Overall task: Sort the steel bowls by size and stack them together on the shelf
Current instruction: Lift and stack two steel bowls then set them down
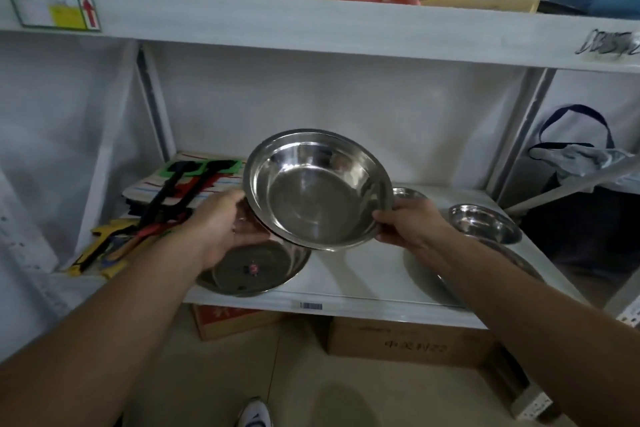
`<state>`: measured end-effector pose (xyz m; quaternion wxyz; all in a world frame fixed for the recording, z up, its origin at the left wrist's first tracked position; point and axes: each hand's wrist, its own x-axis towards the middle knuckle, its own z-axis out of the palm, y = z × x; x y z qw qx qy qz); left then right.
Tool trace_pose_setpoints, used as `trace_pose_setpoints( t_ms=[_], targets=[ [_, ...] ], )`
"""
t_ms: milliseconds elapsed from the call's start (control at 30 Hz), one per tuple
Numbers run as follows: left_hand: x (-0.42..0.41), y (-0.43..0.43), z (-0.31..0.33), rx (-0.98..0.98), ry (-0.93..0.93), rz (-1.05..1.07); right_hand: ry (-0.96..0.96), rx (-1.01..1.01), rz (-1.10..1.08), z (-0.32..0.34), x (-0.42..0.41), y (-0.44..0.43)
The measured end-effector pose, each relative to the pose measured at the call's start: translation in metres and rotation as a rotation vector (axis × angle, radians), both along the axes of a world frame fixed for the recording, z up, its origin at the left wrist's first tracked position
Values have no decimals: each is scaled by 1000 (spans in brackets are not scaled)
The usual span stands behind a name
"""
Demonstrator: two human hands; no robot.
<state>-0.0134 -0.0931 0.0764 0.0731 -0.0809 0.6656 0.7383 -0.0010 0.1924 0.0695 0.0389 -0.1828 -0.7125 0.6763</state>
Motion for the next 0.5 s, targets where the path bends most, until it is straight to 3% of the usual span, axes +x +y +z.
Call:
trace_pose_setpoints(
  t_ms=[67,333,500],
  targets=[
    [-11,-25,-1,4,36,121,14,16,35,-1,-15,-28],
    [-39,-90,-59,-632,-6,137,-93,309,114,-52,-59,-98],
    [-39,-96,-95,-1051,36,136,-135,645,156,-90,-61,-112]
  ],
)
